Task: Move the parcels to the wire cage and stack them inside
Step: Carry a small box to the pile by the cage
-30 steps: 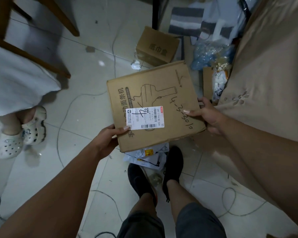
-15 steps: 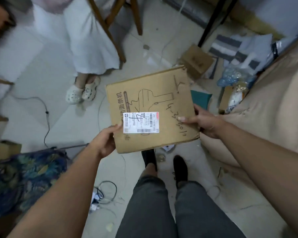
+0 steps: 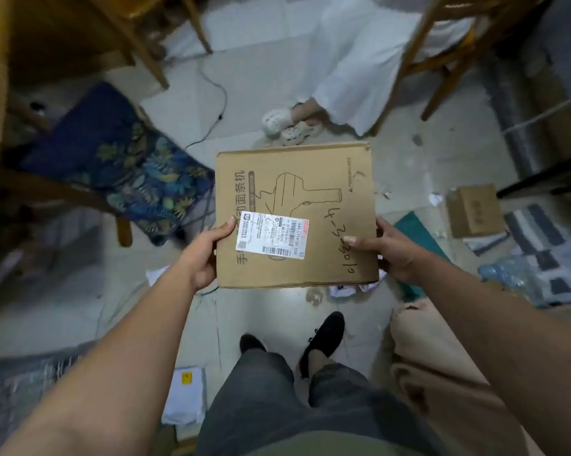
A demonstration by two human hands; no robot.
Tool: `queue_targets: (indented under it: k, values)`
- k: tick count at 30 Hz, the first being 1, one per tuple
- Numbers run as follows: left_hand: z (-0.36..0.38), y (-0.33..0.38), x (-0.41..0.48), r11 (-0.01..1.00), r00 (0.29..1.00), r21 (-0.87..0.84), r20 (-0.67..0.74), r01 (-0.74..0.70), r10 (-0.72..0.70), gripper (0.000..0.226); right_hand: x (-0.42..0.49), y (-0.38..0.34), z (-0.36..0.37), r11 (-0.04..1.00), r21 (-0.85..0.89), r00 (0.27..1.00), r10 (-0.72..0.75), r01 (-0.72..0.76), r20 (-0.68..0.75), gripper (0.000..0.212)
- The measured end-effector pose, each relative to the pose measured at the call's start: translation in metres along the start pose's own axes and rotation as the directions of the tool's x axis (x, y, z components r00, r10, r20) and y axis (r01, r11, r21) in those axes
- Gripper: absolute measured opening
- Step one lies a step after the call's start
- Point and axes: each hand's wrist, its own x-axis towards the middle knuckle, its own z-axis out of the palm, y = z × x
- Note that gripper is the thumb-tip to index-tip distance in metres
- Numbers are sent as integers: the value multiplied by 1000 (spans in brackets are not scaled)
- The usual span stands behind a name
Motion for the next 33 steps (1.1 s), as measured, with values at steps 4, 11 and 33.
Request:
queue_targets:
  k: [4, 11, 33]
  values:
    - [-80, -23, -46, 993, 990, -105, -131, -55, 41, 45, 7, -9, 71, 990, -144, 992, 27, -9, 127, 77]
    - [-230, -106, -142, 955, 970, -292, -241, -61, -11, 38, 13, 7, 228, 917, -396, 932, 93, 57, 349, 68]
    - [-358, -406, -253, 495, 835, -791, -510, -361, -205, 54, 45, 165, 567, 358, -906, 682, 606, 225, 409, 58]
